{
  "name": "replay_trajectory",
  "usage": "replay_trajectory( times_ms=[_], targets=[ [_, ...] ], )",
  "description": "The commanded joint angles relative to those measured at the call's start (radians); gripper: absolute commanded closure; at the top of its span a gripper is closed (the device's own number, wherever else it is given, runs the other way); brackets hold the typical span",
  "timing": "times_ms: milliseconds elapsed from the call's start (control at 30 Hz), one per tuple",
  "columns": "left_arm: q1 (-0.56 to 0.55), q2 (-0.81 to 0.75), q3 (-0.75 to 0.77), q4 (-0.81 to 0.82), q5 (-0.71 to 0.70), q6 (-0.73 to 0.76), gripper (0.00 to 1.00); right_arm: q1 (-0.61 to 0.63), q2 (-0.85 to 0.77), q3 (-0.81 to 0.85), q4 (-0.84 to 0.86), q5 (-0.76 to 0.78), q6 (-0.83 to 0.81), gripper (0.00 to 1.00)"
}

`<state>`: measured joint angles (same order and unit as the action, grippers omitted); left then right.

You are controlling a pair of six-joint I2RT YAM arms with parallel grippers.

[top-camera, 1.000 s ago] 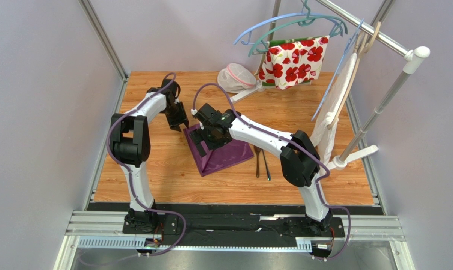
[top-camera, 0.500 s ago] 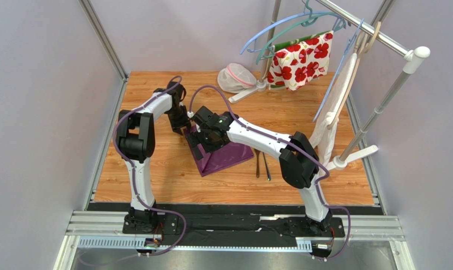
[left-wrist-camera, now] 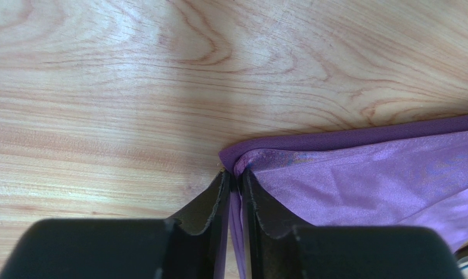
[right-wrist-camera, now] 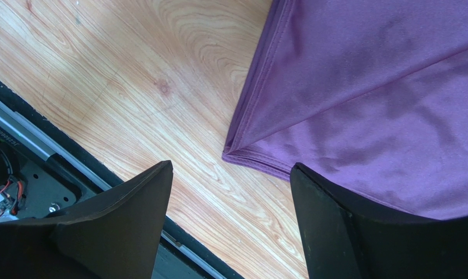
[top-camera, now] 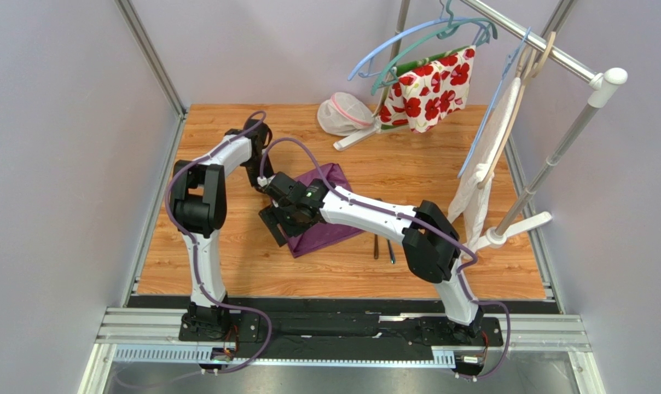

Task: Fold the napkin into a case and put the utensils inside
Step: Turn over the upper triangle folded napkin at the center of the board.

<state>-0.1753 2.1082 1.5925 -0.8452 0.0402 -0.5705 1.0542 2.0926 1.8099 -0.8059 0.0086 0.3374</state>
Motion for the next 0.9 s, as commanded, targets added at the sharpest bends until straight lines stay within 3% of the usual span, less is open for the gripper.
replay_trajectory(
  times_ms=[0, 367, 867],
  targets=[
    [-0.004, -0.002, 0.026, 0.008, -0.008, 0.012, 0.81, 0.020, 0.026, -0.014, 0.050, 0.082, 0.014, 0.25],
    [-0.004, -0.005, 0.020, 0.014, -0.013, 0.026, 0.88, 0.052, 0.109, -0.011, 0.054, 0.100, 0.008, 0.44],
    [-0.004, -0.010, 0.014, 0.017, -0.011, 0.020, 0.94, 0.070, 0.147, -0.037, 0.060, 0.160, 0.025, 0.53]
  ],
)
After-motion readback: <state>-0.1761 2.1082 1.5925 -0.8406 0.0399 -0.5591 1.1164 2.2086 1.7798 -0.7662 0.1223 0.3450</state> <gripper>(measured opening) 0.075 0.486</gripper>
